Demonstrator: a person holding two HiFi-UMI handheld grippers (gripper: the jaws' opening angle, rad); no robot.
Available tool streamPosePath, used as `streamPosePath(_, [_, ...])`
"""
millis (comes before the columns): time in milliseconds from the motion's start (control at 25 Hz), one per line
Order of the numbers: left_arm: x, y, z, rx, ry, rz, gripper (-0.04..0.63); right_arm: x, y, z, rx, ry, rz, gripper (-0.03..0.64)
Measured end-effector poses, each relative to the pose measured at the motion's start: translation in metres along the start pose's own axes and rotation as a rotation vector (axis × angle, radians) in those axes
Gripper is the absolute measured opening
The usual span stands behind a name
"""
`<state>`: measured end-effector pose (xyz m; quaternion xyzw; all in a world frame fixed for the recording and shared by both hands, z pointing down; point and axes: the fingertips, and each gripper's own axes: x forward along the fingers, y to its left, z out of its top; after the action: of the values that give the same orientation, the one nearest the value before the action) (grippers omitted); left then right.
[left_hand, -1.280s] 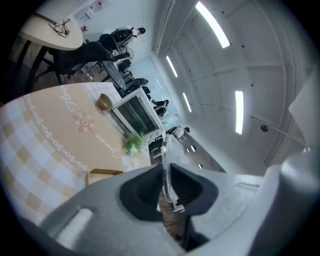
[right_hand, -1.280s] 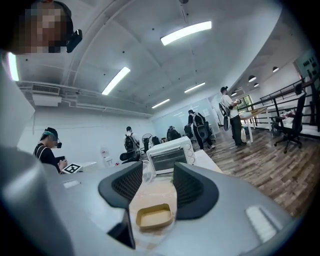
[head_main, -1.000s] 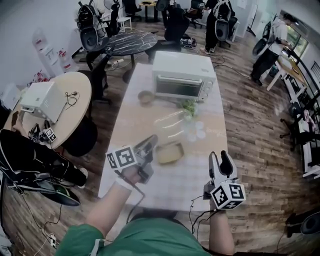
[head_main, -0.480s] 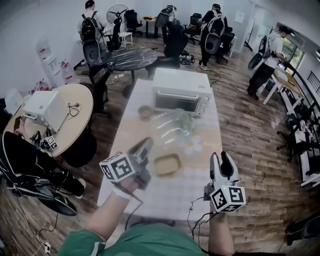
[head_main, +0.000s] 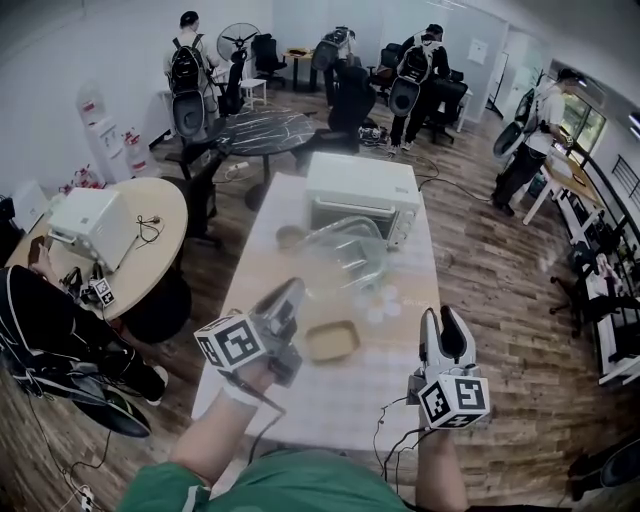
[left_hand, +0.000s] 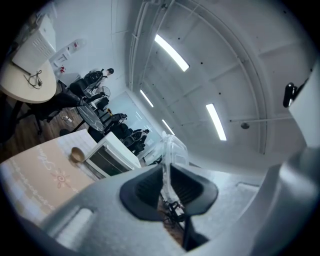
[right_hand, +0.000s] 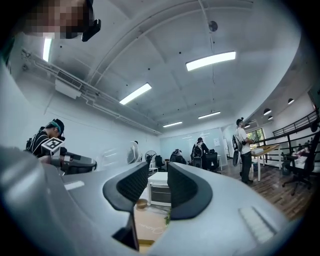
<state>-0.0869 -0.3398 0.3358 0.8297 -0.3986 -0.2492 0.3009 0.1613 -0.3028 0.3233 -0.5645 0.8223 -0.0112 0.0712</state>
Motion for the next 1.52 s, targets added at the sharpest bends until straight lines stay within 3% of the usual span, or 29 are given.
streamPosePath(80, [-0.002, -0.001, 0.000, 0.000, -0.002, 0.000, 0.044, -0.001, 0.000, 0.000, 0.000, 0.004, -0.004, 0.109])
streamPosePath(1520, [-0.008, -0.004, -0.010, 0.006, 0.021, 0.016, 0.044, -0.008, 0.000, -0.001, 0.006, -0.027, 0.027, 0.109])
